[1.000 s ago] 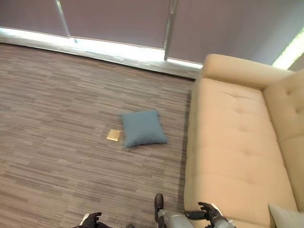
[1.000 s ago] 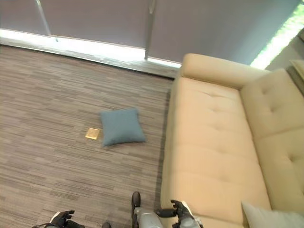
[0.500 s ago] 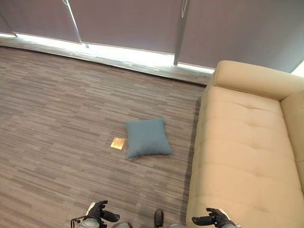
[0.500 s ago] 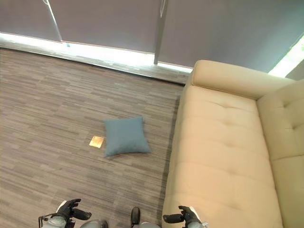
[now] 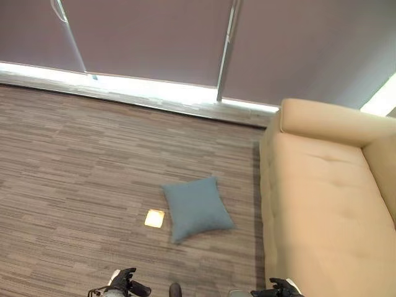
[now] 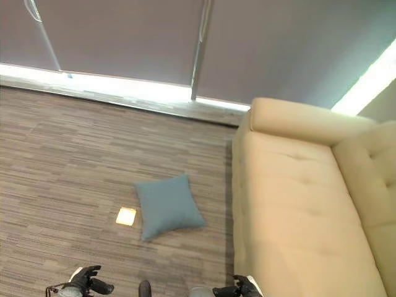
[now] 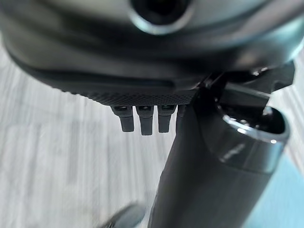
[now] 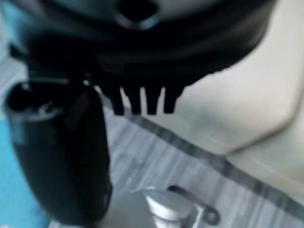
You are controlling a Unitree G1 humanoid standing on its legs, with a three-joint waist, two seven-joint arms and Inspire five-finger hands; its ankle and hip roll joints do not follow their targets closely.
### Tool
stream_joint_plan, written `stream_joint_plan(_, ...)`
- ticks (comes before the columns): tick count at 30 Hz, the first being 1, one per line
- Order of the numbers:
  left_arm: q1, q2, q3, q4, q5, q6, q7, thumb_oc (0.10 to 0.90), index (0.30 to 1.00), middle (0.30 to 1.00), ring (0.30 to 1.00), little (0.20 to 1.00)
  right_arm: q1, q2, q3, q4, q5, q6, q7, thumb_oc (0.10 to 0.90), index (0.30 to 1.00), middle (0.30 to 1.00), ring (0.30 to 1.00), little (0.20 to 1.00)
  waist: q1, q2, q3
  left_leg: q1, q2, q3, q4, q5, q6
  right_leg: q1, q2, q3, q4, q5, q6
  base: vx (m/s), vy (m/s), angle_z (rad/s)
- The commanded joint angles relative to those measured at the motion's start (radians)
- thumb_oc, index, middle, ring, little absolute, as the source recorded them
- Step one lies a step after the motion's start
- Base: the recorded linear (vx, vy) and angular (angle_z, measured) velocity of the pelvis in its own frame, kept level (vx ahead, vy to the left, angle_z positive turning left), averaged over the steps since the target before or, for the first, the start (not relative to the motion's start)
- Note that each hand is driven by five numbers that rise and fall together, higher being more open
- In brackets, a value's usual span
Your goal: Pick up all the scattered cushions and arrange them neatly on the sofa.
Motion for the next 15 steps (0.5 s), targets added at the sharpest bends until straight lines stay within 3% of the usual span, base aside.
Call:
stream_joint_plan(1,0.021,0.015,0.016,-0.026,0.009,-0.012,0.002,0.800,0.900,0.900,0.900,0.900,-0.035,-0.017,0.036,-0.030,-0.013,-0.013,-0.016,0.800,0.900,0.900,0.900,0.900,-0.007,0.007,0.036,-0.020,0.037,0.031,0.095,-0.120,-0.075,0.051,0.050,-0.067,-0.311,0.189,-0.020,0.35,0.080,-0.13)
stream_joint_plan(3,0.018,0.015,0.018,-0.017,0.014,-0.014,0.004,0.800,0.900,0.900,0.900,0.900,-0.049,-0.025,0.043,-0.045,-0.026,-0.016,-0.018,0.800,0.900,0.900,0.900,0.900,-0.029,-0.003,0.046,0.023,0.018,0.025,0.077,-0.144,-0.081,-0.002,0.079,-0.126,-0.490,0.207,-0.009,0.33,0.019,-0.24)
stream_joint_plan(4,0.018,0.015,0.018,-0.017,0.014,-0.014,0.004,0.800,0.900,0.900,0.900,0.900,-0.049,-0.025,0.044,-0.045,-0.026,-0.016,-0.018,0.800,0.900,0.900,0.900,0.900,-0.029,-0.001,0.048,0.027,0.021,0.024,0.076,-0.146,-0.082,0.004,0.081,-0.128,-0.494,0.207,-0.009,0.28,0.001,-0.18)
stream_joint_plan(6,0.013,0.014,0.033,-0.007,0.014,-0.017,0.003,0.800,0.900,0.900,0.900,0.900,-0.051,-0.030,0.047,-0.051,-0.036,-0.014,-0.014,0.800,0.900,0.900,0.900,0.900,-0.044,-0.015,0.055,0.060,-0.002,0.009,0.070,-0.166,-0.087,-0.029,0.097,-0.146,-0.614,0.248,0.012,0.27,-0.011,0.12)
stream_joint_plan(9,0.015,0.010,0.034,-0.007,0.015,-0.020,0.001,0.800,0.900,0.900,0.900,0.900,-0.044,-0.030,0.048,-0.053,-0.036,-0.014,-0.016,0.800,0.900,0.900,0.900,0.900,-0.050,-0.015,0.059,0.071,-0.006,0.000,0.076,-0.179,-0.088,-0.007,0.106,-0.145,-0.641,0.248,0.011,0.25,-0.036,0.27)
stream_joint_plan(10,0.022,-0.005,0.025,-0.010,0.026,-0.019,0.002,0.800,0.900,0.900,0.900,0.900,-0.020,-0.035,0.046,-0.048,-0.035,-0.013,-0.016,0.800,0.900,0.900,0.900,0.900,-0.054,-0.012,0.048,0.093,-0.013,-0.018,0.104,-0.222,-0.092,0.022,0.114,-0.119,-0.630,0.242,-0.011,0.39,-0.078,0.21)
stream_joint_plan(12,0.026,-0.009,0.023,-0.011,0.025,-0.018,-0.001,0.800,0.900,0.900,0.900,0.900,-0.012,-0.036,0.042,-0.045,-0.034,-0.010,-0.016,0.800,0.900,0.900,0.900,0.900,-0.057,-0.011,0.039,0.093,-0.011,-0.024,0.122,-0.232,-0.100,0.027,0.113,-0.122,-0.628,0.237,-0.017,0.29,-0.068,0.44)
stream_joint_plan(14,0.030,-0.018,0.013,-0.012,0.030,-0.017,-0.002,0.800,0.900,0.900,0.900,0.900,0.001,-0.042,0.033,-0.038,-0.028,-0.009,-0.018,0.800,0.900,0.900,0.900,0.900,-0.064,-0.008,0.030,0.082,-0.001,-0.017,0.185,-0.228,-0.135,0.056,0.118,-0.126,-0.640,0.220,-0.036,0.24,-0.103,0.63)
stream_joint_plan(15,0.029,-0.020,0.004,-0.027,0.029,-0.016,-0.006,0.800,0.900,0.900,0.900,0.900,0.002,-0.052,0.031,-0.040,-0.021,-0.007,-0.022,0.800,0.900,0.900,0.900,0.900,-0.064,-0.017,0.036,0.016,0.013,-0.009,0.350,-0.165,-0.180,0.095,0.125,-0.119,-0.657,0.210,-0.054,0.21,-0.110,0.35)
